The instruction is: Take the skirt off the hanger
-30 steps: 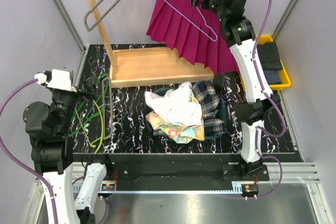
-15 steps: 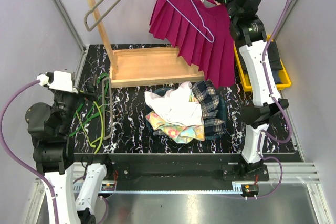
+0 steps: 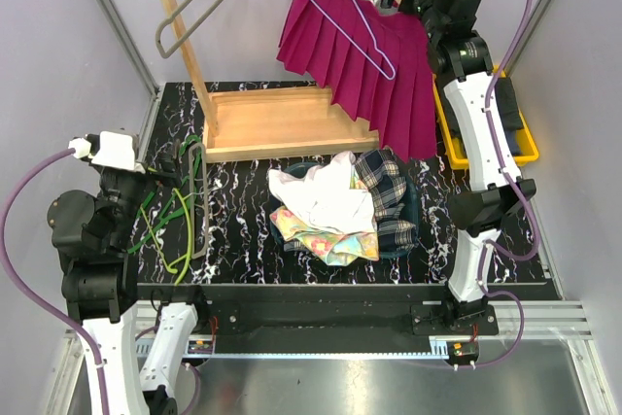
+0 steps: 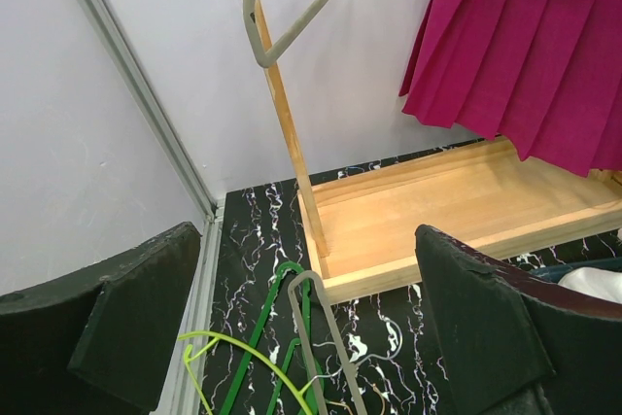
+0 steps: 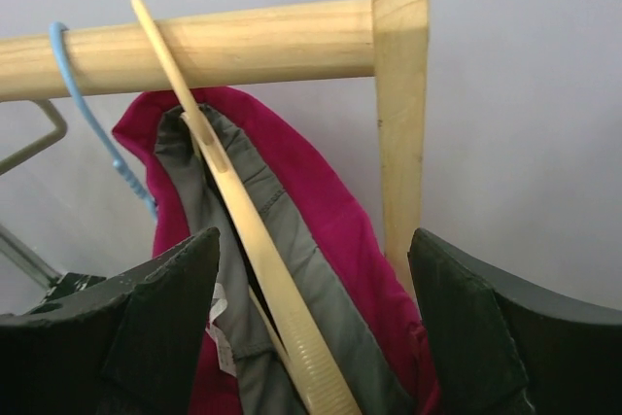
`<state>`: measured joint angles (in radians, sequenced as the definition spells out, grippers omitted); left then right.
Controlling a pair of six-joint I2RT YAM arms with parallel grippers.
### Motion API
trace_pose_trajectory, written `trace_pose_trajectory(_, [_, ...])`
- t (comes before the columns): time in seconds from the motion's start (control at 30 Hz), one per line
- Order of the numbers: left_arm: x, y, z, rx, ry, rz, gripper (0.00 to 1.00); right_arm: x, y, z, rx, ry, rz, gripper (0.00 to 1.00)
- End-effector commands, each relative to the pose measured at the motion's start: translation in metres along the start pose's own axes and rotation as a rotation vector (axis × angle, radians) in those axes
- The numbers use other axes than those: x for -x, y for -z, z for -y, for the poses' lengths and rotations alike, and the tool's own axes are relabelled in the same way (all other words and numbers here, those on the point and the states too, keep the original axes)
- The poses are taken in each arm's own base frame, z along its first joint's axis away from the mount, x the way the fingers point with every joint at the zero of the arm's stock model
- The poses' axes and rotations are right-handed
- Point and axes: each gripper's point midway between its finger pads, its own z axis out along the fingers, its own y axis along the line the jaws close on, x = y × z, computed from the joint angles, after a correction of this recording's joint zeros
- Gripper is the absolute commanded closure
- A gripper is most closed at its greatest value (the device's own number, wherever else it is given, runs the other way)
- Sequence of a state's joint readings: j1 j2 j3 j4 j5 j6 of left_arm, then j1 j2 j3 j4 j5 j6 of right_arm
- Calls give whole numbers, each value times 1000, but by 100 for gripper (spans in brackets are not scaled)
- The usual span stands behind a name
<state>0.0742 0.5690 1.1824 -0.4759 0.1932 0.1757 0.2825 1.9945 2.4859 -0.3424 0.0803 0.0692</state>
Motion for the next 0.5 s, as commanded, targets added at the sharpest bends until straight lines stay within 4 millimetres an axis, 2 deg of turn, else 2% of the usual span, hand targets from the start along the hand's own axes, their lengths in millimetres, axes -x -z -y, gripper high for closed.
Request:
trace_pose_trajectory(0.0, [11,0,-7,33,-19,48,1,9,-1,-18,85,-37,26,14])
trace_pose_trajectory(0.27, [11,-2,-7,35,-16,51,1,-13,-5,-31,152,-84,-37,18])
trace_pose_trajectory(0.47, [13,-1,-8,37,-13,57,1,-28,-5,-48,239,-127,-90,29])
